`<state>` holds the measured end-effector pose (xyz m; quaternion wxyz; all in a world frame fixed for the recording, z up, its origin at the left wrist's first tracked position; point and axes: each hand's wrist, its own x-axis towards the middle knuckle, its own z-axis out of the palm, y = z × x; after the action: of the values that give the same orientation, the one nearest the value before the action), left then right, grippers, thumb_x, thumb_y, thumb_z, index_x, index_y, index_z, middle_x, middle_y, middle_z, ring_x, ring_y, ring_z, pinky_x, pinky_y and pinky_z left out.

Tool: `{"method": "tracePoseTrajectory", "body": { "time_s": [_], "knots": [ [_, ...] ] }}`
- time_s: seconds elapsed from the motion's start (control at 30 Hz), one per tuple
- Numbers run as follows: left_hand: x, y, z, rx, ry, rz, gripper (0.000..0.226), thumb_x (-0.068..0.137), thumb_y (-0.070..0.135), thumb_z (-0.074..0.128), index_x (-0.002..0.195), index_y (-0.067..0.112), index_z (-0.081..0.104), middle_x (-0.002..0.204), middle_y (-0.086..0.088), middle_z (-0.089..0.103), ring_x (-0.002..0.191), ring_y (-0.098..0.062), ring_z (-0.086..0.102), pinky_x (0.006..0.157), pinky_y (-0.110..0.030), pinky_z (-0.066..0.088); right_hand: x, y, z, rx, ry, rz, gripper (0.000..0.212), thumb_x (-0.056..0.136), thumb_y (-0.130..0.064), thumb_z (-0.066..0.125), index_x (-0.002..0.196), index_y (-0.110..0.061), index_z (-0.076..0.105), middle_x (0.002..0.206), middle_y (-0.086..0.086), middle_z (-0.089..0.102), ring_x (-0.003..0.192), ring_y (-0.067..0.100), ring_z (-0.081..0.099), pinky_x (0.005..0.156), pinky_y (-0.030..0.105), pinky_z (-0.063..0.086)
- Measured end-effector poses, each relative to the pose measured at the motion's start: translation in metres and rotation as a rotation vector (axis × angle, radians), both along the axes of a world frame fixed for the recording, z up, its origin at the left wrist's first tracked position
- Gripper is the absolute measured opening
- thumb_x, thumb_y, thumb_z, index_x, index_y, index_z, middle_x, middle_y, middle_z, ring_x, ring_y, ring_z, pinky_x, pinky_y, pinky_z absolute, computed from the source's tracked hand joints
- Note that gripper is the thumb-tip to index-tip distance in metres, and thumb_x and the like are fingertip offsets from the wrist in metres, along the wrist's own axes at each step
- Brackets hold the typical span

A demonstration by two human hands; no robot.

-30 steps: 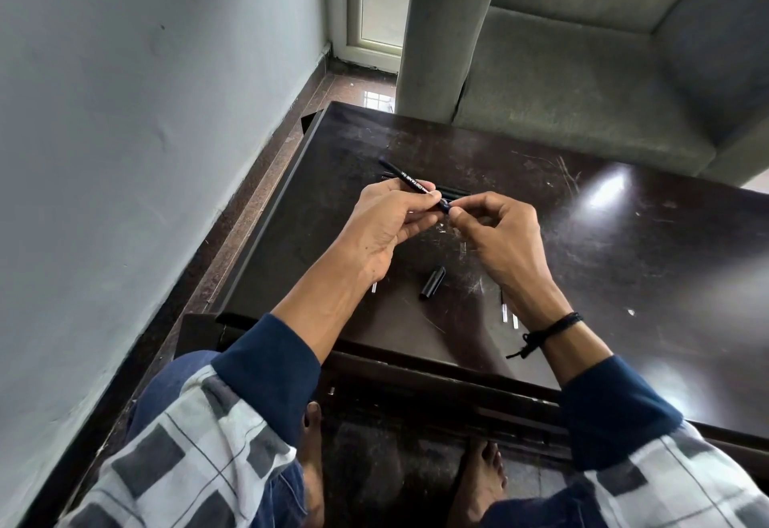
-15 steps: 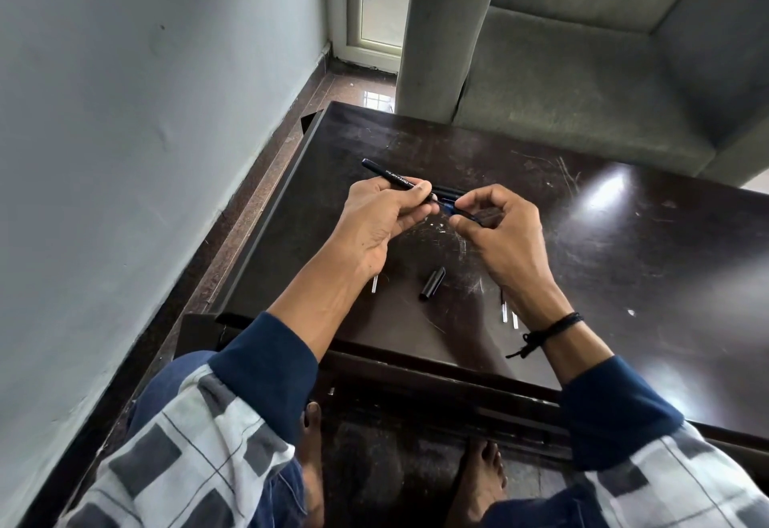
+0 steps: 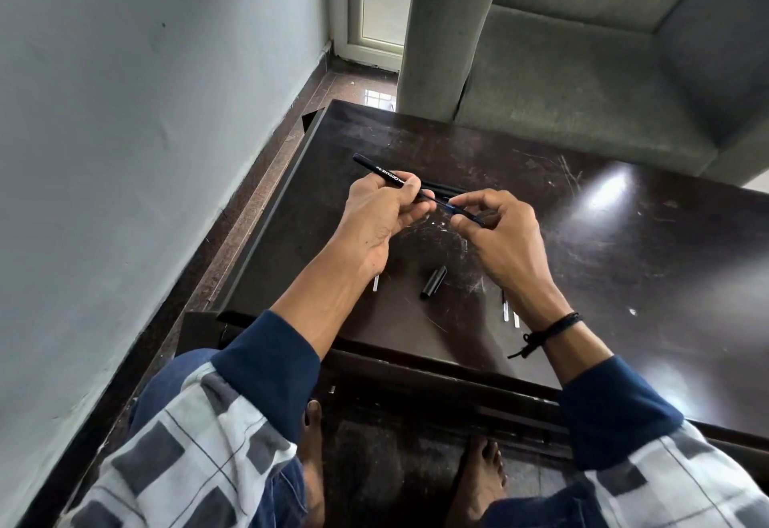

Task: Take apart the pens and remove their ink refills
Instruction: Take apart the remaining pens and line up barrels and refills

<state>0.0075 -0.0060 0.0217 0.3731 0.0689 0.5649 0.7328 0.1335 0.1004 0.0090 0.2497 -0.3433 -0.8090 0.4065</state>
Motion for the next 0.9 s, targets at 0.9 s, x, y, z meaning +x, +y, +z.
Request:
{"method": "tracePoseTrajectory", "body": {
  "time_s": [0.9],
  "knots": [
    [-0.014, -0.004, 0.004, 0.143, -0.130, 0.195, 0.007, 0.098, 0.001, 0.059, 0.095, 0.007, 0.063, 0.093, -0.017, 0.070, 0.081, -0.027, 0.075, 0.077, -0.026, 0.061, 0.006, 0.002, -0.001, 0.123, -0.621, 0.128, 0.007, 0.082, -0.026, 0.076, 0.086, -0.031, 0.072, 0.077, -0.017, 0.067, 0.092, 0.015, 0.067, 0.096, 0.044, 0.051]
  ]
}}
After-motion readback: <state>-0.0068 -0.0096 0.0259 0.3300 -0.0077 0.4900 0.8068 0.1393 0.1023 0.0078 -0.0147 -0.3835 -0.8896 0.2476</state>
